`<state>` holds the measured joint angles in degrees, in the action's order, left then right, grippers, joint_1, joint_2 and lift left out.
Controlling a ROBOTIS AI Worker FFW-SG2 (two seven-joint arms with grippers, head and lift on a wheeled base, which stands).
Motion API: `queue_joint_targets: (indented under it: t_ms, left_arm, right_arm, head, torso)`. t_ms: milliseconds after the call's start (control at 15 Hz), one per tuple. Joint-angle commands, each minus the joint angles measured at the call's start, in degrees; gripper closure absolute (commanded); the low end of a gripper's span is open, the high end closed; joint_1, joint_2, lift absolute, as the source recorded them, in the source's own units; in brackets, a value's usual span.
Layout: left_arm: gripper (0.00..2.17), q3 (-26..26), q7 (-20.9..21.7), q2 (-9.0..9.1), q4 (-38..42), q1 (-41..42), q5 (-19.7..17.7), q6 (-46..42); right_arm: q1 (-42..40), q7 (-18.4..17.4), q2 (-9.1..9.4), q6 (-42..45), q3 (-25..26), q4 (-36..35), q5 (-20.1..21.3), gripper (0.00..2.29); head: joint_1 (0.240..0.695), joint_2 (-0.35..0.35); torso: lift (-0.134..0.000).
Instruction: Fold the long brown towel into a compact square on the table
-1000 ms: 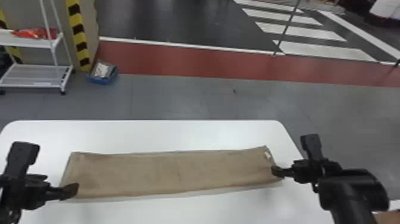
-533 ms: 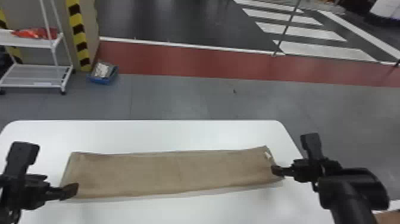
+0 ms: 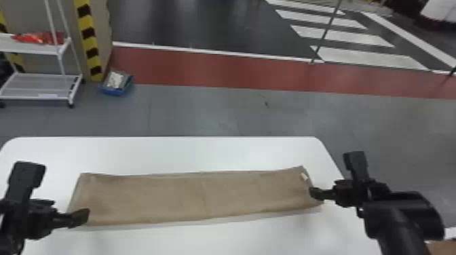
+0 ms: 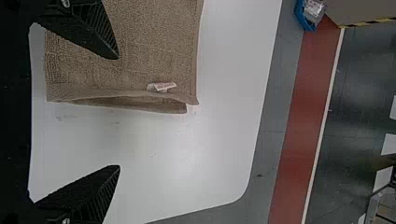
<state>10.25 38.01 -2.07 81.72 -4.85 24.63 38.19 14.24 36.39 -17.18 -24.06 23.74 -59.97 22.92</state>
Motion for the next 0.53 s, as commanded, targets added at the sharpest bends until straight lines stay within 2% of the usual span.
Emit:
queue_joint_targets:
  t_ms: [0,200,467]
  left_arm:
    - [0.08,-0.8,-1.2,0.13,-0.4,-0.3,-0.5,0.1]
    - [0.09,-1.2,-2.2,0.22,-1.7,-1.3,-0.7,0.6]
    - [0.20,-1.9,-2.9,0.31,-5.8,-4.1,-1.3,3.3]
  right_arm:
    - [-0.1,0.0,-0.23,0.2,-0.1,0.0,0.0,0.04]
    - [-0.2,0.0,-0.23,0.2,0.1,0.0,0.0,0.04]
    - [-0.4,0.0,-0.40,0.2,0.3,0.0,0.0,0.04]
  head:
    - [0.695,-0.249]
    - [0.695,-0.254]
    - [0.695,-0.261]
  torso:
    - [0.000]
    - [0.000]
    - [0.000]
